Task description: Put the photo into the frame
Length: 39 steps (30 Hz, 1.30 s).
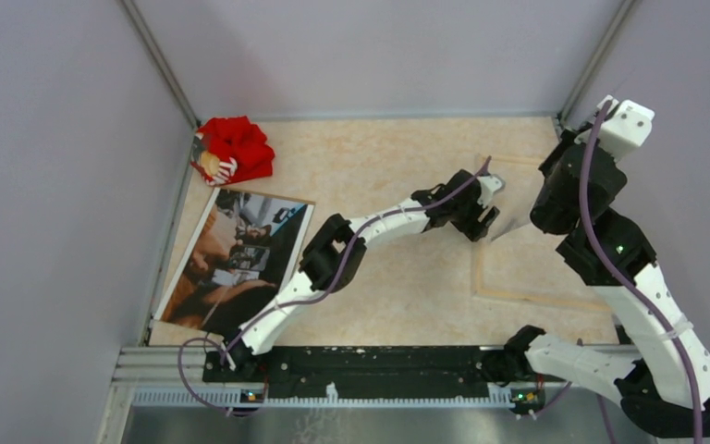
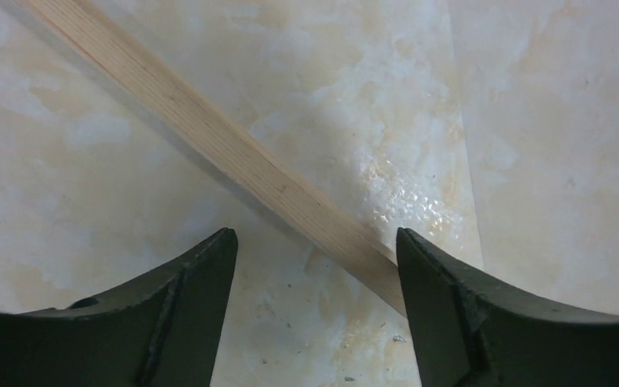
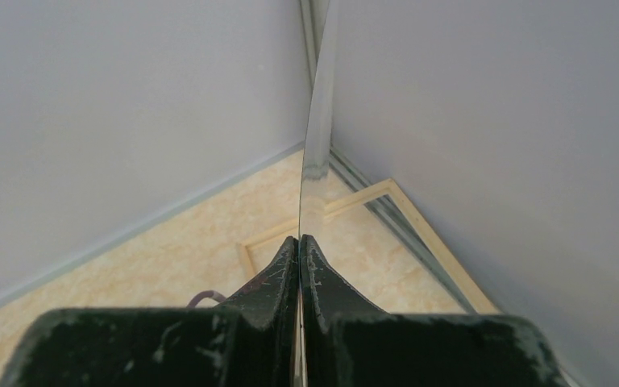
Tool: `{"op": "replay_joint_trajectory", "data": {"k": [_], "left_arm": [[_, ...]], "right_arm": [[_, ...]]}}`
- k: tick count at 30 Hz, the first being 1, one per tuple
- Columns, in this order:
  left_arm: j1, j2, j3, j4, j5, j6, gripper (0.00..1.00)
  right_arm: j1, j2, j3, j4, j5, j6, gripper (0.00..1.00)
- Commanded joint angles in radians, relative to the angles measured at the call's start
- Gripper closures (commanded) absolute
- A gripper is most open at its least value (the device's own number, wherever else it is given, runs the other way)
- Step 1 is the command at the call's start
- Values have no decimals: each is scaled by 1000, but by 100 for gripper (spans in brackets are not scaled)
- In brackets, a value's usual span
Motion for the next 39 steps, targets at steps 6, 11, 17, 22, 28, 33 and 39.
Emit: {"op": "replay_joint_trajectory", "data": {"k": [6, 11, 17, 22, 28, 33, 39], "left_arm": [[116, -128, -299, -43, -91, 6, 74], [185, -211, -380, -144, -179, 22, 95], [295, -380, -609, -142, -141, 2, 100], [405, -515, -834, -103, -77, -115, 100], [538, -659, -1062, -59, 73, -260, 100], [608, -798, -1284, 75, 191, -387, 100], [619, -825, -1347, 147, 297, -512, 99]], "right_arm": [[-3, -35, -25, 24, -46, 44, 100], [-2, -33, -41, 45, -71, 48, 100], [-2, -21, -63, 97, -166, 66, 100], [-3, 22, -75, 166, -281, 66, 100], [-3, 140, -51, 217, -442, 113, 100], [-2, 229, -29, 263, -555, 131, 100], [-3, 312, 12, 283, -664, 148, 100]]}}
